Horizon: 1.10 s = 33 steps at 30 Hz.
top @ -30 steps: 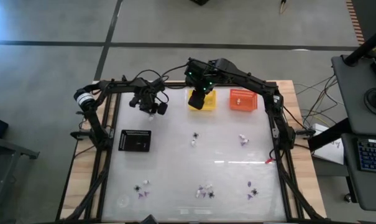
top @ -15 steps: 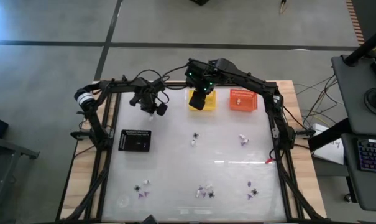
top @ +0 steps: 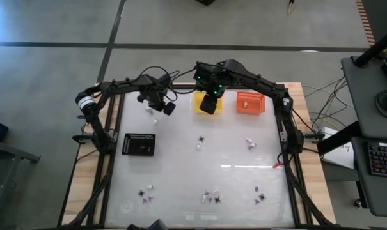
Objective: Sort Halloween decoration
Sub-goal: Put the black spider toy into the yellow bin
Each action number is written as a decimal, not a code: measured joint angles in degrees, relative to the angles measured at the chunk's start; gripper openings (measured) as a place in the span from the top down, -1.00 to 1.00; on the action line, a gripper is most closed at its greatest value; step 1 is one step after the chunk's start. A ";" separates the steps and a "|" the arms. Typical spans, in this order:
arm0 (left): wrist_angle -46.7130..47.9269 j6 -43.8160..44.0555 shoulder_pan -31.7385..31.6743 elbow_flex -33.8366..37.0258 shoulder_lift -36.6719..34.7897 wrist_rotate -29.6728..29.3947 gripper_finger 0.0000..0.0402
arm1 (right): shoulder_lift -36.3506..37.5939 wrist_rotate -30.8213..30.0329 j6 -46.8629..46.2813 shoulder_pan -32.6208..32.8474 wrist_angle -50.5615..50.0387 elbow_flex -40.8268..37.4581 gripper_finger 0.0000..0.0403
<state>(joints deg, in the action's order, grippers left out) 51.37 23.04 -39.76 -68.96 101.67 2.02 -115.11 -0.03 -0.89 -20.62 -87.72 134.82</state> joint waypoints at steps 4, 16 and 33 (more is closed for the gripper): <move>-0.38 -3.93 0.36 -2.92 -1.03 0.00 1.00 | 1.92 -0.03 -1.52 0.00 0.00 0.00 0.48; -5.07 -15.34 0.34 -12.84 -1.43 6.94 1.00 | 7.41 -6.49 -13.37 -0.02 1.00 0.00 0.48; -12.70 -24.10 0.48 -22.82 9.56 20.05 1.00 | 7.85 -10.58 -21.70 -0.02 0.94 0.00 0.48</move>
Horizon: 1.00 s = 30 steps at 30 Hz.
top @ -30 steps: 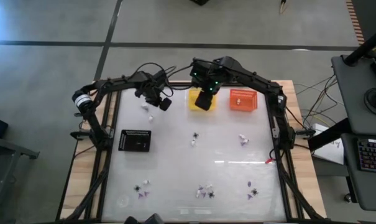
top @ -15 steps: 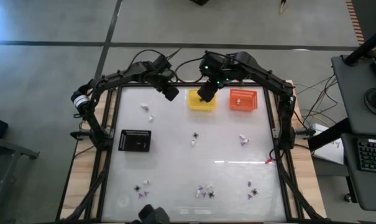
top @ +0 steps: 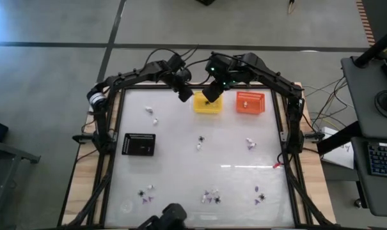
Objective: Sort Halloween decoration
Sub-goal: Put the black spider toy into the yellow bin
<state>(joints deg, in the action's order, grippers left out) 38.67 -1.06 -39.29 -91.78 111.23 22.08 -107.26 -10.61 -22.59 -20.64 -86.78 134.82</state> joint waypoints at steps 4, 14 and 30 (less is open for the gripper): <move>0.74 -0.83 0.02 -4.18 4.21 1.02 1.00 | 0.00 -0.04 0.00 0.00 0.00 0.00 0.48; 5.18 -3.95 1.31 -12.19 10.66 4.17 1.00 | 0.00 -0.04 0.00 0.00 -1.63 0.00 0.48; 6.17 -6.03 1.53 -12.55 11.22 4.03 1.00 | 0.02 -0.04 -0.55 0.00 -3.22 0.00 0.48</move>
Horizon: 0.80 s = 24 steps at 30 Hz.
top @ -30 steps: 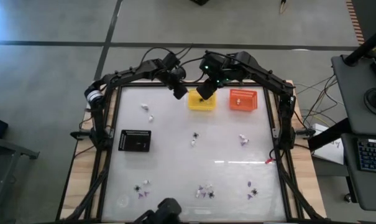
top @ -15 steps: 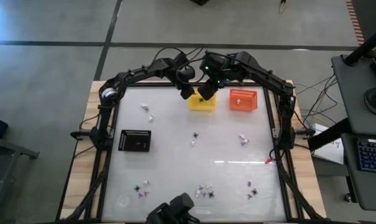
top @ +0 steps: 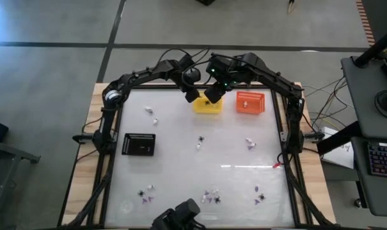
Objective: Sort Halloween decoration
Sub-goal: Put the black spider toy into the yellow bin, then put the purple witch hat toy into the black bin
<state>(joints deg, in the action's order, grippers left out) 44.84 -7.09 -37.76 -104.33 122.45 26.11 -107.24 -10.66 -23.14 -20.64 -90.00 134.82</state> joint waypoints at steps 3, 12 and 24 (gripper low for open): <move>0.04 0.49 0.15 0.00 0.00 -0.02 0.99 | 0.00 0.00 -0.06 0.00 -0.02 0.00 0.48; 0.08 0.50 1.20 0.00 0.00 0.00 0.68 | 0.00 0.00 -0.26 0.00 -0.03 0.01 0.48; 13.07 -2.97 1.44 0.00 -4.16 -0.87 0.51 | 2.79 0.09 1.20 2.07 0.00 -0.13 0.48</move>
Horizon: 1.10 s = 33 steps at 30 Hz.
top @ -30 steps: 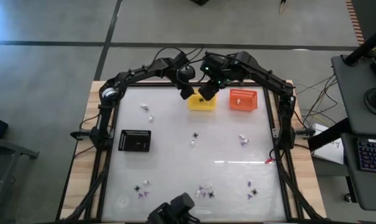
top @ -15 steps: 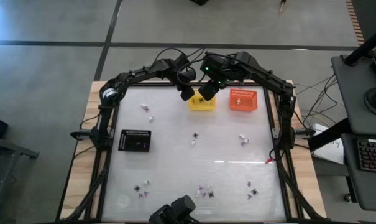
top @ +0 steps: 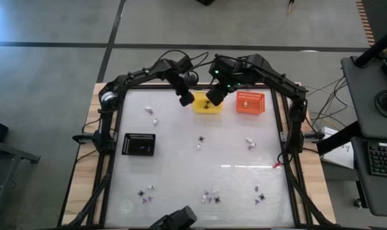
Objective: Sort Halloween decoration
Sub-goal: Put the purple witch hat toy into the black bin
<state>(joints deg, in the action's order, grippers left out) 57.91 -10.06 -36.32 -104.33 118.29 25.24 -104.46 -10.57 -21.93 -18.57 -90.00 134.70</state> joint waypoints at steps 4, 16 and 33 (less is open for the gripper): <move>4.48 0.01 0.24 0.02 -3.66 -0.85 0.51 | 2.61 -0.04 0.02 1.14 -0.04 -0.52 0.48; 12.18 3.40 2.13 0.02 -20.82 -10.27 0.51 | 17.33 -1.95 -0.66 1.49 -0.04 -15.11 0.48; 19.16 15.31 15.70 0.13 -32.89 -16.51 0.51 | 31.95 5.07 -15.40 4.66 0.22 -44.16 0.48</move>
<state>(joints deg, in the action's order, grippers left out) 77.07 5.26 -20.62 -104.20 85.41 8.72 -72.51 -5.50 -37.33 -13.91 -89.78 90.53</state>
